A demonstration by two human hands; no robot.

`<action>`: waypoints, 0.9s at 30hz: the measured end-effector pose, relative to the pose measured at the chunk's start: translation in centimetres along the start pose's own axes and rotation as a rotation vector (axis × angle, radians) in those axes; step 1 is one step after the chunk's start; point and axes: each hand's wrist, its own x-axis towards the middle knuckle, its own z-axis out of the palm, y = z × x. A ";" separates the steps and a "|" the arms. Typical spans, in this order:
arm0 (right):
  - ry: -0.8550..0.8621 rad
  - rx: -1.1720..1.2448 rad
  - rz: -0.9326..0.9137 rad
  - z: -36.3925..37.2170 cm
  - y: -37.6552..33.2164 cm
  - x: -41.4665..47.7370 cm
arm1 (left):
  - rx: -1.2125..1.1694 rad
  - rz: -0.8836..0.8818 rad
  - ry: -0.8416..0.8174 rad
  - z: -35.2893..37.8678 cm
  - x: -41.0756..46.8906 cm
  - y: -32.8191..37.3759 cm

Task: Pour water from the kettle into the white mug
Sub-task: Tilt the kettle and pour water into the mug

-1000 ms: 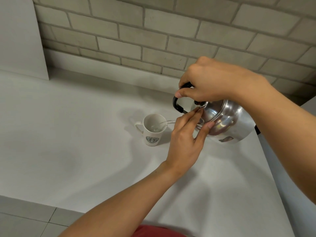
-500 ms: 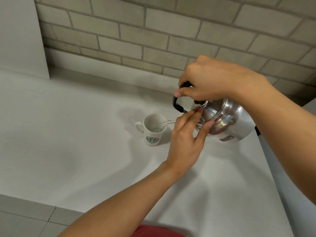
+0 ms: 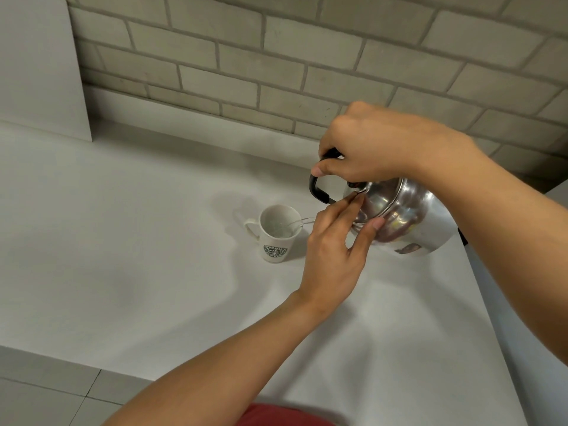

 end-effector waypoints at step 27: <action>0.145 0.201 -0.028 4.4 1.9 -0.5 | 0.182 0.017 -0.086 -2.0 -0.8 -1.0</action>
